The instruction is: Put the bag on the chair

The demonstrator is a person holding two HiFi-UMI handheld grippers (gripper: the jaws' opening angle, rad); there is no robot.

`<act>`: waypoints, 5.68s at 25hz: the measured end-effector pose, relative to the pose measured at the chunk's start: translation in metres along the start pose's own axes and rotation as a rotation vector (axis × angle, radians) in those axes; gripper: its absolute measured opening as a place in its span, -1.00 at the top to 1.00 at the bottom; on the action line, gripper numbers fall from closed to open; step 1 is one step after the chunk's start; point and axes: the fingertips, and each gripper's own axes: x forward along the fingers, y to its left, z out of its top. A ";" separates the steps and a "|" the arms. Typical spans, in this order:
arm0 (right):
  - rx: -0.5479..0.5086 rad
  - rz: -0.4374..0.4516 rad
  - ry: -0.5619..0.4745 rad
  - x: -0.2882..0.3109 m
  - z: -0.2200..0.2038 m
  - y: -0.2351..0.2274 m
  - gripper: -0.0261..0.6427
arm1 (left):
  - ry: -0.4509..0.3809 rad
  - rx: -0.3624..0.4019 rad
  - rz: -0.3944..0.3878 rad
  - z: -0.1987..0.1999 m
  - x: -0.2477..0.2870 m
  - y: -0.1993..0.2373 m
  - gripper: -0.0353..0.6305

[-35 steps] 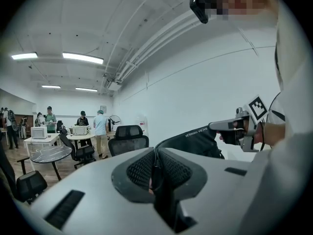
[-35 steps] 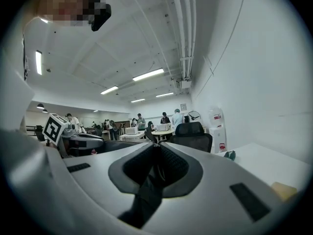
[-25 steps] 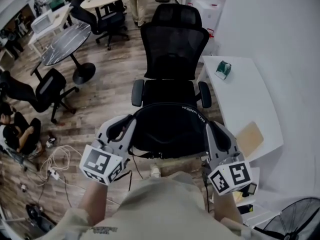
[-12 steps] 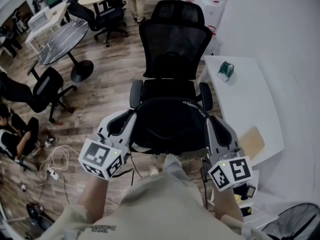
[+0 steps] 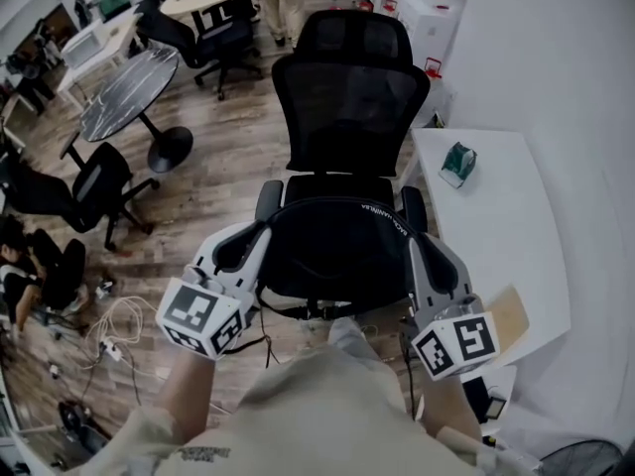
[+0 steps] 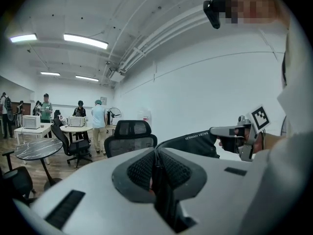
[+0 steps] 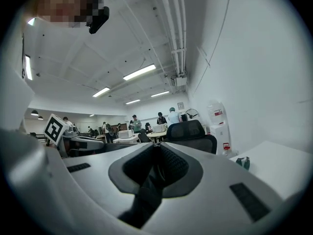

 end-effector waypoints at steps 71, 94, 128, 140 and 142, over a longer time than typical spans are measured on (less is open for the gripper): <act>0.176 -0.190 0.330 0.408 -0.387 -0.328 0.75 | 0.271 -0.093 -0.017 -0.334 0.503 0.241 0.75; 0.120 -0.211 0.640 0.377 -0.465 -0.321 0.12 | 0.493 -0.240 -0.049 -0.422 0.483 0.242 0.24; -0.110 0.016 0.200 0.299 -0.057 -0.167 0.79 | 0.078 -0.025 0.027 -0.085 0.316 0.221 0.59; -0.077 0.144 -0.010 0.239 0.064 -0.101 0.86 | -0.125 0.082 -0.092 0.038 0.249 0.157 0.69; -0.081 0.150 -0.037 0.233 0.075 -0.095 0.86 | -0.141 0.066 -0.099 0.046 0.238 0.151 0.71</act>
